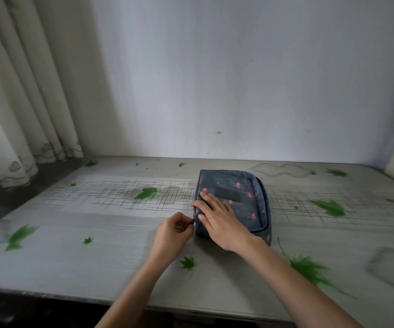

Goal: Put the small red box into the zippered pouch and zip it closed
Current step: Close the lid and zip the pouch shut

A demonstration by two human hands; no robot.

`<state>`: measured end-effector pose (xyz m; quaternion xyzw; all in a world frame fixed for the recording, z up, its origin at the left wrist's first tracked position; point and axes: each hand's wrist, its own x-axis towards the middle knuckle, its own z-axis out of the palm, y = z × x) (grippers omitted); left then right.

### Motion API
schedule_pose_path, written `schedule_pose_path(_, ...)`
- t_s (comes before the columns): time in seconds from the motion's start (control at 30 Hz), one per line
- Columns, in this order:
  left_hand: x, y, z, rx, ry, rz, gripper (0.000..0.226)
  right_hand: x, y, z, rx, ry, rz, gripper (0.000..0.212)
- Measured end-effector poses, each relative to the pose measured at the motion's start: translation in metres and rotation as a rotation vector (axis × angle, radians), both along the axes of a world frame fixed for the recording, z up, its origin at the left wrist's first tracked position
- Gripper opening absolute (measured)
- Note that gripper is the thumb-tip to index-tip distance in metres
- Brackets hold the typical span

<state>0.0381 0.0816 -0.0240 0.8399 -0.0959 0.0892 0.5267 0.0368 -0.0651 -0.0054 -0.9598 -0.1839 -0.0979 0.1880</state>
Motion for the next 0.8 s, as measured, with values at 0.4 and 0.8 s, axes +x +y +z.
schedule_pose_path(0.4, -0.011, -0.005, -0.001, -0.014, -0.034, -0.042, 0.019, -0.003, 0.000, 0.002, -0.021, -0.032, -0.011, 0.038)
schedule_pose_path(0.8, -0.010, -0.002, 0.000, -0.124, 0.034, -0.110, 0.013, -0.033, 0.002, 0.003, -0.218, -0.556, -0.029, 0.029)
